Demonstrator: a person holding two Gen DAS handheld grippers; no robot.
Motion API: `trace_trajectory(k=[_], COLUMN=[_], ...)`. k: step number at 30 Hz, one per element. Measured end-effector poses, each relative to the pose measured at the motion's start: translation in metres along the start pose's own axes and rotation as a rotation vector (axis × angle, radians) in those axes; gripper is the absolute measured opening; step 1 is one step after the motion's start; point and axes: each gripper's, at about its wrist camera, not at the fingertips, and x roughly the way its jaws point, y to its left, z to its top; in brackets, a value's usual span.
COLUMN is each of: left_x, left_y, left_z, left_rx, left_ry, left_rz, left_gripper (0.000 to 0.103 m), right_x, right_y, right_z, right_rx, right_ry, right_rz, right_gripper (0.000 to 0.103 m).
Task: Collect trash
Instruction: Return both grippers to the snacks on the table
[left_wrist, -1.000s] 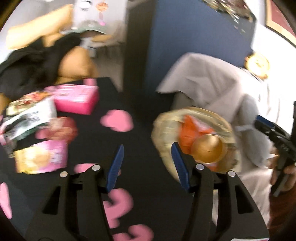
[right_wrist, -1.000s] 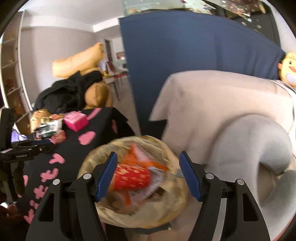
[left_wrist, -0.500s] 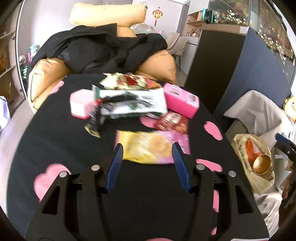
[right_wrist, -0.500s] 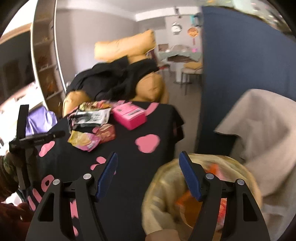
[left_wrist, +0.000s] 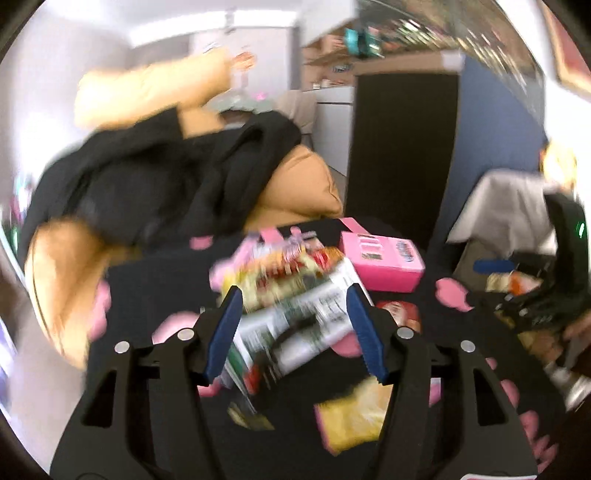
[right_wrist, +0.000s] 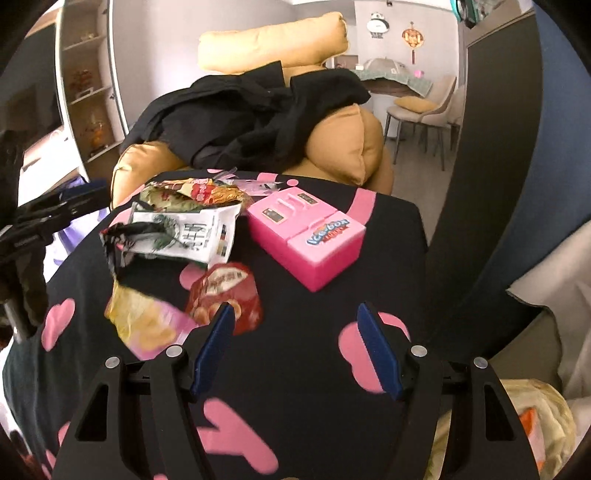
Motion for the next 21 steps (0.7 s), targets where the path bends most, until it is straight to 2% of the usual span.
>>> trace_trajectory(k=[3,6,9,11,12,14,17,21], left_x=[0.034,0.074,0.104,0.108,0.107,0.102,0.093,0.089], left_y=[0.006,0.022,0.032,0.035,0.036,0.030,0.021,0.029], left_z=[0.019,0.030,0.031,0.029,0.027,0.020,0.010,0.004], left_rx=[0.065,0.013,-0.016,-0.049,-0.060,-0.037,0.022,-0.052], left_ry=[0.059,0.161,0.251,0.286,0.293,0.306,0.325,0.372], left_rz=[-0.012,-0.053,-0.056,-0.047,-0.060,-0.069,-0.030,-0.040], left_gripper=[0.056,0.056,0.056,0.052,0.044,0.044,0.044,0.044], right_x=[0.009,0.014,0.015,0.017,0.017,0.019,0.022,0.021], right_y=[-0.001,0.002,0.001,-0.001,-0.001,-0.002,0.003,0.015], right_z=[0.004,0.003,-0.003,-0.006,-0.007,-0.008,-0.009,-0.009], right_rx=[0.018,-0.003,-0.017,-0.022,-0.026,-0.025,-0.024,-0.042], right_ry=[0.018,0.032,0.054,0.065,0.069,0.077,0.091,0.103], right_rz=[0.038,0.026,0.026,0.024,0.022,0.025,0.048,0.087], right_gripper=[0.065,0.065,0.065,0.065,0.065,0.065,0.065,0.065])
